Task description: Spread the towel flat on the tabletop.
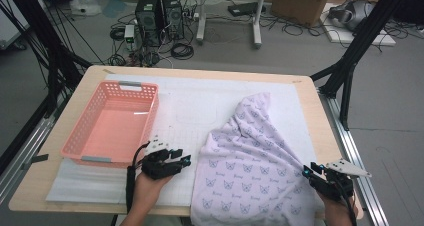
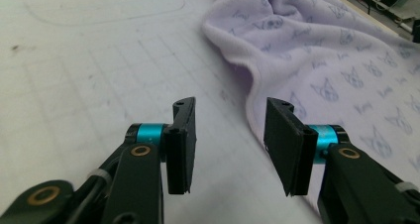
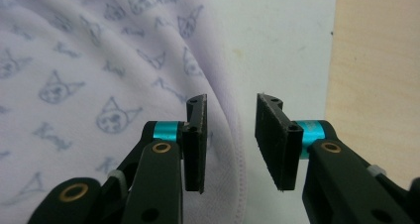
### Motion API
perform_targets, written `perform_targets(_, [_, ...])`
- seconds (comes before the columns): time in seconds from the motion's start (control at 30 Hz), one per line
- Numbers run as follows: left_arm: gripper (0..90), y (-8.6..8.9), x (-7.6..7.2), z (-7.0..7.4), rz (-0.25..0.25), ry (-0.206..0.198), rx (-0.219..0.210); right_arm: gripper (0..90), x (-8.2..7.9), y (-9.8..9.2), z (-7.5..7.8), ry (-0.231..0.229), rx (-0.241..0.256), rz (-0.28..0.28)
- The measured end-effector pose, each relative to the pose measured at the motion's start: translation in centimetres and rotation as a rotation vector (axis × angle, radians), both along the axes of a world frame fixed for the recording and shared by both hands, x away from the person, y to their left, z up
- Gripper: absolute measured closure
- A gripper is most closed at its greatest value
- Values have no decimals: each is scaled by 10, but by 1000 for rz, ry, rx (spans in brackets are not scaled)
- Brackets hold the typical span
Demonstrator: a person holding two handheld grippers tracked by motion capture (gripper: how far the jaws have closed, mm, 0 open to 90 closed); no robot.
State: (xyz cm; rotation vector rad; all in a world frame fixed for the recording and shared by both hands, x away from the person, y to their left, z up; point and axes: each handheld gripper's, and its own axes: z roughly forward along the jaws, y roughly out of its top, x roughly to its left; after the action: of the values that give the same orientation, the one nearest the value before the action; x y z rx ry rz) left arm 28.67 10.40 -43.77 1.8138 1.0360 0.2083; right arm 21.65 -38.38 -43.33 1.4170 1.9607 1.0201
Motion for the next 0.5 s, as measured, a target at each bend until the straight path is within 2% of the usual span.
perform_targets(0.07, [564, -7, 14, 0, 17, 24, -32, 646, -1, 0, 2, -17, 20, 9])
perform_targets(0.17, [521, -20, 30, 0, 8, 57, -30, 644, 0, 2, 3, -21, 24, 28])
perform_targets(0.27, [464, -31, 36, -6, 1, 79, -89, 644, 1, 3, 1, -12, 21, 41])
perform_targets(0.33, [430, -38, 38, -11, -15, 110, -89, 644, 1, 2, 0, -11, 21, 46])
perform_targets(0.4, [411, -48, 37, -15, -54, 145, -60, 643, 1, 3, 0, -7, 26, 48])
perform_targets(0.47, [386, -57, 33, -16, -84, 113, -13, 635, 2, 4, -1, -2, 24, 53])
perform_targets(0.5, [425, -61, 32, -15, -104, 119, -5, 629, 2, 5, -2, 4, 24, 55])
